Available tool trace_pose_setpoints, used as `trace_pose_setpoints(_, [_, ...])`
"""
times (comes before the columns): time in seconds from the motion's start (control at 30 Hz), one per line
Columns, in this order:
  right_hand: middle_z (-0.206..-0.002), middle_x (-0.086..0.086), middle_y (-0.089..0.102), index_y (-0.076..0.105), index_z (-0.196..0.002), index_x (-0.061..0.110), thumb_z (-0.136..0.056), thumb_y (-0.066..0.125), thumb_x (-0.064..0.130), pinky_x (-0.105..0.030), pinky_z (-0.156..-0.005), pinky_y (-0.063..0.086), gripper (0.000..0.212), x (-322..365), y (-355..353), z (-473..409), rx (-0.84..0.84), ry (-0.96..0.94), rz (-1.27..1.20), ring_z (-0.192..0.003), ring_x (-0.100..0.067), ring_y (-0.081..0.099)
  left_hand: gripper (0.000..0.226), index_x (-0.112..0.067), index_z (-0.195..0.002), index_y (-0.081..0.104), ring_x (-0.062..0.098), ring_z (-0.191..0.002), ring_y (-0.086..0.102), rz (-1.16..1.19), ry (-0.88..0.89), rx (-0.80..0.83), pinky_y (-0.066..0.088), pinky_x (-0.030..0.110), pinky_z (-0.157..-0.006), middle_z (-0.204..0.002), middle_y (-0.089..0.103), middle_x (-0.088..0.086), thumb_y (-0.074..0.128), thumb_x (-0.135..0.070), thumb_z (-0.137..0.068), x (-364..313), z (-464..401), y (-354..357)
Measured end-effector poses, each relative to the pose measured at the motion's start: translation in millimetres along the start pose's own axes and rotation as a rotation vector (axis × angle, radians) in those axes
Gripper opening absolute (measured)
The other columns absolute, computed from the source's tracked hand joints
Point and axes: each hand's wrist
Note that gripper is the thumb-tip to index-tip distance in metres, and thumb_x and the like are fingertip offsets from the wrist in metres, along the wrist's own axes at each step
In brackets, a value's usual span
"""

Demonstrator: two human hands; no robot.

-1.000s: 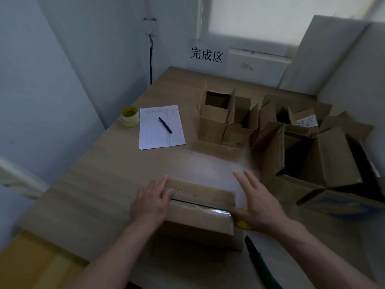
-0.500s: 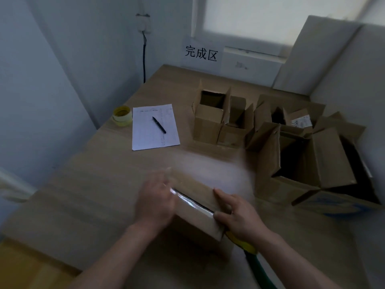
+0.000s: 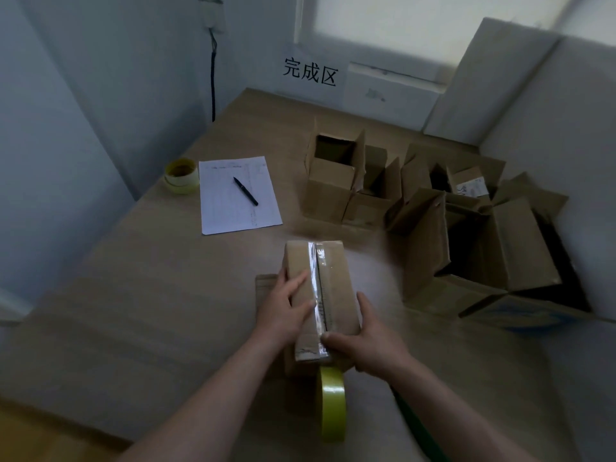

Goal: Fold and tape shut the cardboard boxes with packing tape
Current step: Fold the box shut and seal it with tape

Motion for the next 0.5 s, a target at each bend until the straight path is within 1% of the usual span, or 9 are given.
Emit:
trace_pose_setpoints(0.07, [-0.130, 0.000, 0.059, 0.010, -0.151, 0.041, -0.071, 0.065, 0.072, -0.040, -0.070, 0.060, 0.102, -1, 3, -3, 0.048, 0.024, -0.135, -0.095, -0.022, 0.068, 0.071, -0.034, -0.149, 0.032, 0.006, -0.132, 0.032, -0.017, 0.001, 0.058, 0.032, 0.023, -0.105, -0.159, 0.021, -0.011, 0.068, -0.022, -0.089, -2, -6, -7])
trace_pose_setpoints(0.13, [-0.117, 0.001, 0.065, 0.023, -0.146, 0.040, -0.079, 0.058, 0.073, -0.031, -0.054, 0.055, 0.082, 1, 8, -6, 0.028, 0.044, -0.157, -0.083, -0.021, 0.070, 0.078, -0.036, -0.151, 0.025, 0.012, -0.130, 0.043, -0.071, -0.003, 0.072, 0.039, 0.034, -0.108, -0.153, 0.036, -0.006, 0.069, -0.029, -0.088, -7, -13, -11])
trace_pose_setpoints(0.2, [-0.105, 0.003, 0.068, 0.036, -0.135, 0.038, -0.078, 0.052, 0.076, -0.031, -0.053, 0.053, 0.070, 4, 16, -8, -0.033, 0.065, -0.123, -0.079, -0.025, 0.070, 0.070, -0.032, -0.146, 0.036, 0.015, -0.116, 0.057, -0.149, 0.026, -0.062, 0.049, 0.032, -0.096, -0.135, 0.056, -0.004, 0.071, -0.034, -0.085, -11, -7, -14])
trace_pose_setpoints(0.27, [-0.103, 0.002, 0.069, 0.042, -0.127, 0.037, -0.075, 0.048, 0.080, -0.041, -0.069, 0.056, 0.068, 6, 25, -10, -0.102, 0.085, -0.123, -0.088, -0.031, 0.070, 0.036, -0.027, -0.115, 0.059, 0.009, -0.089, 0.063, -0.130, 0.088, -0.385, 0.045, 0.016, -0.072, -0.106, 0.068, -0.005, 0.073, -0.036, -0.082, -11, 13, -17])
trace_pose_setpoints(0.3, [-0.102, 0.002, 0.070, 0.043, -0.125, 0.037, -0.074, 0.047, 0.081, -0.044, -0.074, 0.056, 0.068, 6, 28, -12, -0.130, 0.094, -0.148, -0.091, -0.033, 0.069, 0.021, -0.028, -0.094, 0.058, 0.007, -0.076, 0.060, -0.103, 0.118, -0.500, 0.040, 0.014, -0.062, -0.089, 0.067, -0.008, 0.072, -0.037, -0.082, -8, 28, -19])
trace_pose_setpoints(0.33, [-0.101, 0.002, 0.070, 0.044, -0.123, 0.037, -0.073, 0.047, 0.082, -0.046, -0.076, 0.056, 0.067, 6, 31, -13, -0.151, 0.098, -0.167, -0.092, -0.033, 0.069, 0.020, -0.029, -0.083, 0.054, 0.004, -0.067, 0.057, -0.086, 0.133, -0.530, 0.037, 0.015, -0.056, -0.075, 0.062, -0.009, 0.071, -0.039, -0.082, -1, 46, -17])
trace_pose_setpoints(0.4, [-0.099, 0.003, 0.070, 0.045, -0.119, 0.038, -0.072, 0.046, 0.083, -0.047, -0.076, 0.057, 0.065, 6, 35, -15, -0.180, 0.095, -0.161, -0.089, -0.031, 0.070, 0.024, -0.027, -0.083, 0.054, 0.005, -0.060, 0.057, 0.013, 0.068, -0.381, 0.042, 0.018, -0.052, -0.067, 0.060, -0.006, 0.072, -0.042, -0.080, 13, 82, -7])
trace_pose_setpoints(0.47, [-0.097, 0.003, 0.070, 0.045, -0.117, 0.038, -0.071, 0.045, 0.084, -0.047, -0.074, 0.057, 0.065, 5, 37, -18, -0.192, 0.084, -0.158, -0.087, -0.031, 0.070, 0.032, -0.026, -0.101, 0.054, 0.005, -0.063, 0.063, 0.180, -0.095, -0.123, 0.049, 0.023, -0.058, -0.075, 0.069, -0.006, 0.075, -0.035, -0.079, 18, 105, 8])
trace_pose_setpoints(0.5, [-0.097, 0.003, 0.069, 0.045, -0.117, 0.038, -0.071, 0.045, 0.084, -0.047, -0.074, 0.057, 0.066, 5, 37, -18, -0.191, 0.078, -0.164, -0.087, -0.032, 0.070, 0.037, -0.023, -0.110, 0.051, 0.010, -0.066, 0.066, 0.290, -0.159, -0.050, 0.051, 0.025, -0.060, -0.080, 0.072, -0.003, 0.075, -0.024, -0.081, 19, 110, 16])
Point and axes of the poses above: each hand's wrist, its own z-axis away from the middle knuckle, its own y-axis out of the palm, x = y × z
